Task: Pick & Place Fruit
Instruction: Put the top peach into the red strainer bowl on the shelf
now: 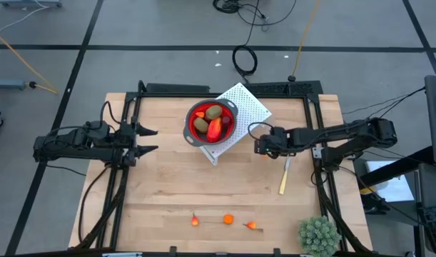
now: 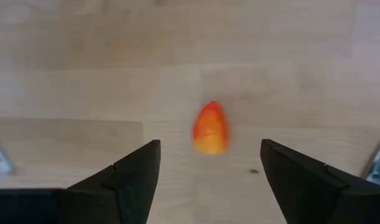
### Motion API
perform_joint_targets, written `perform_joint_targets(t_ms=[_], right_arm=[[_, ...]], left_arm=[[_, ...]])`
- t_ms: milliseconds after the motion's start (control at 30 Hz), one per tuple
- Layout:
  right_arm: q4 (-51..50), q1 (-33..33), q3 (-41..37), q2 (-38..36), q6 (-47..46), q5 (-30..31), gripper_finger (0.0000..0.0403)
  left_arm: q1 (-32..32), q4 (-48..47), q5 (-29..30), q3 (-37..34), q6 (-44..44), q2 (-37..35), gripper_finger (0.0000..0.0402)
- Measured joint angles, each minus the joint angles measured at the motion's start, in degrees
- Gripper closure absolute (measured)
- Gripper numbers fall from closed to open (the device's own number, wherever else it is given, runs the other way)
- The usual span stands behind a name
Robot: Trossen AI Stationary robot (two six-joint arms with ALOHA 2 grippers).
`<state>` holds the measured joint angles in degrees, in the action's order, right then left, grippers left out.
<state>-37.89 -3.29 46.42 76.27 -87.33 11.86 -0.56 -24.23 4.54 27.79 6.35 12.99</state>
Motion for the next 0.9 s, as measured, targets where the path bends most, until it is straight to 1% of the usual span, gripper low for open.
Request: perform_joint_targets(t_ms=[200,400,467,667,900], right_arm=[[1.33,-0.02,-2.58,0.0,-0.06,0.1,0.0135],[10.19,-0.04,-6.72,0.02,0.01,0.29,0.0135],[11.74,-0.09,-7.72,0.02,0.5,1.27,0.0135],[13.44,-0.46,-9.05,0.02,1.56,1.99,0.0135],[13.73,-0.47,-9.36,0.38,3.48,4.66,0.0135]], left_arm=[[0.0,0.02,-0.02,0.0,0.24,0.0,0.0133],[0.0,0.0,0.0,0.0,0.42,0.0,0.0133],[0.0,0.02,-0.02,0.0,0.83,0.0,0.0133],[0.0,0.02,-0.02,0.0,1.66,0.0,0.0133],[0.0,0.05,-0.02,0.0,1.84,0.0,0.0133]])
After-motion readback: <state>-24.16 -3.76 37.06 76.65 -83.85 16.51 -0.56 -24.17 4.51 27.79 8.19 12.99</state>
